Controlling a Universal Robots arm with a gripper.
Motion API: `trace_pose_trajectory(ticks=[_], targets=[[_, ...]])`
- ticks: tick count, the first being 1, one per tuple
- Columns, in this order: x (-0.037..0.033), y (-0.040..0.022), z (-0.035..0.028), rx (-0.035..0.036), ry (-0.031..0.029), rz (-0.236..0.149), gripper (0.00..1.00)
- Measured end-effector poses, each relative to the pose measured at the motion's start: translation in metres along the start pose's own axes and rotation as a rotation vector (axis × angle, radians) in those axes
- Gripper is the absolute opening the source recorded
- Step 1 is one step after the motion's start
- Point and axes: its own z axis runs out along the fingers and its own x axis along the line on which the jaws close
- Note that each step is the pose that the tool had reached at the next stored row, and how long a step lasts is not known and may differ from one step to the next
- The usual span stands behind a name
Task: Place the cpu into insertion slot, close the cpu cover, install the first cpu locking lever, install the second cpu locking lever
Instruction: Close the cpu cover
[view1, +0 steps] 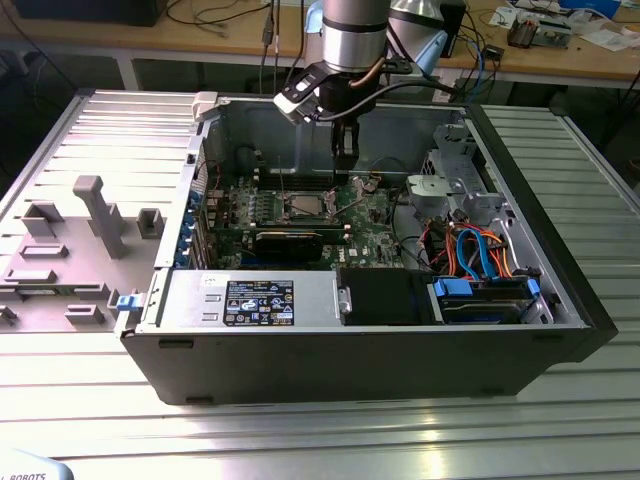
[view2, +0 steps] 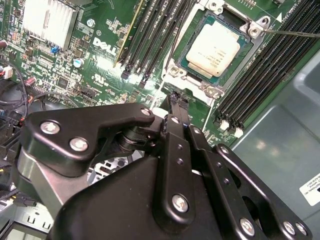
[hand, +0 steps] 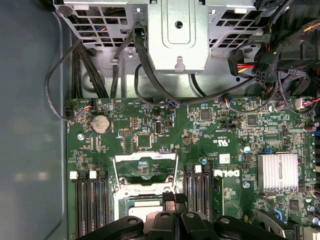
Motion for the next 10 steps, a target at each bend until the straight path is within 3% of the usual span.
trace_pose_trajectory(ticks=[10], targets=[[0.0004,0.0064,0.001,0.0,-0.0001,0.0,0.11]])
